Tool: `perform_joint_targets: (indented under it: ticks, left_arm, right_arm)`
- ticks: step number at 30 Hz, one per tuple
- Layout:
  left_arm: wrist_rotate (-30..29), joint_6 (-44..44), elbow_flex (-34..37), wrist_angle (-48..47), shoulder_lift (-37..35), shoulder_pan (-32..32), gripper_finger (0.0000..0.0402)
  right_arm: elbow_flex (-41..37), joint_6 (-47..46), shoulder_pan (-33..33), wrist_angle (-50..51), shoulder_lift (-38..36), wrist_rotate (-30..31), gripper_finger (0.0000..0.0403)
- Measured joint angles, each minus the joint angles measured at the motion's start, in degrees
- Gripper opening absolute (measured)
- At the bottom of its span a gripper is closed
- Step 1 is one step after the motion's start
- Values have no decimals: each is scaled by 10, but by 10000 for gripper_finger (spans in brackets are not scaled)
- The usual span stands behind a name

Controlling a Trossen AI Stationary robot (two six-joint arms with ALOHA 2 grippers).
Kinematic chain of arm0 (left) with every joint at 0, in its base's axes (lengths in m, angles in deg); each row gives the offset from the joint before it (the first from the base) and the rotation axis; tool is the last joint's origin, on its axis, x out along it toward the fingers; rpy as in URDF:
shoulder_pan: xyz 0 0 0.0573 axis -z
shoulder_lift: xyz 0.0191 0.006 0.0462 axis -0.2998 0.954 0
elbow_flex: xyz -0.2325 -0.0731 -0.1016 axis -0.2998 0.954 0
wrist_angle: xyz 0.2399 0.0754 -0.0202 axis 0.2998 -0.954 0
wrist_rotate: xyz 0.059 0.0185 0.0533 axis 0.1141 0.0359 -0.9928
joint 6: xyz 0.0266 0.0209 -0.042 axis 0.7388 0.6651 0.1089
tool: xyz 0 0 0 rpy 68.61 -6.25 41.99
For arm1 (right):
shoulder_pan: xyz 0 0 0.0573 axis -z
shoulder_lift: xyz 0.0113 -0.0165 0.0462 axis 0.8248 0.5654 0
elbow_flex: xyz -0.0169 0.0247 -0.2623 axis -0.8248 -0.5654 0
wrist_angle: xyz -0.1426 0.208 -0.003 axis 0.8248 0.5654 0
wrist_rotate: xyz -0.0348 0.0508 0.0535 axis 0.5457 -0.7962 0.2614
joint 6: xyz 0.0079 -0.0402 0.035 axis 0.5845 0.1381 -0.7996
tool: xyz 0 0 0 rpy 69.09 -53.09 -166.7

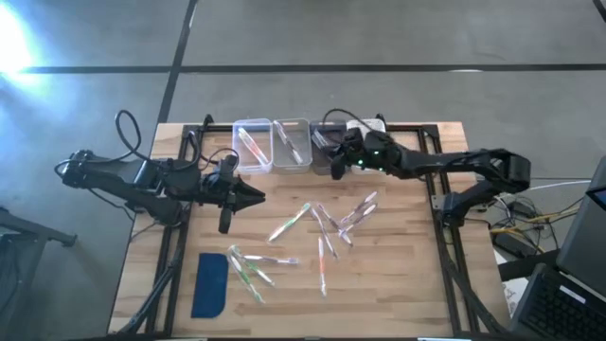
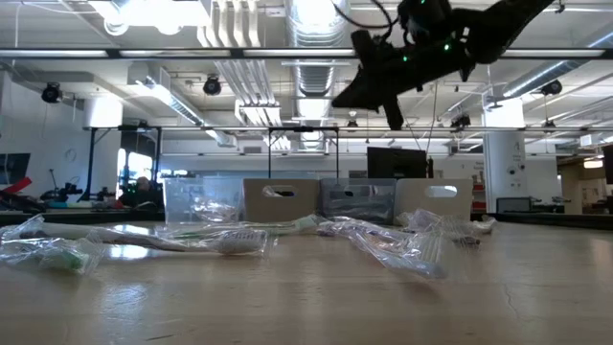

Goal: Pick & Place Toothbrushes
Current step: Put the green toothbrush into the white bin

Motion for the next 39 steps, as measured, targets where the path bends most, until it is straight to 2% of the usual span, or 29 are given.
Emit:
perform_joint_targets:
  ticks: [3, 5, 8, 10, 17, 21, 25, 30, 34, 39]
  left_arm:
    - [0, 3, 0, 0, 0, 0, 55]
    - [0, 5, 0, 0, 0, 0, 55]
    - [0, 2, 0, 2, 0, 0, 55]
    - [0, -4, 0, 4, 0, 0, 55]
    - [-3, -5, 0, 5, 1, -1, 55]
    - [-7, -5, 0, 7, 5, -2, 55]
    - [-8, -5, 0, 6, 7, -3, 55]
    - [-7, -5, 0, 6, 8, -3, 55]
    - [-23, -8, 0, 8, 9, -3, 55]
    - [-10, -27, 0, 2, 10, -2, 55]
  right_arm:
    - [0, 0, 0, 0, 41, 0, 8]
    - [1, 5, 2, -35, 69, -8, 8]
    - [29, -37, 17, -43, 81, -89, 8]
    - [62, -45, 17, -57, 86, -119, 8]
    - [167, 39, 15, 1, 51, -309, 8]
    - [231, 65, 17, 119, 19, -327, 8]
    - [305, 153, -10, 269, -36, -299, 8]
    - [385, 225, -75, 497, -92, -143, 8]
    - [425, 216, -125, 604, -137, -67, 8]
    - [425, 147, -173, 672, -186, 2, 8]
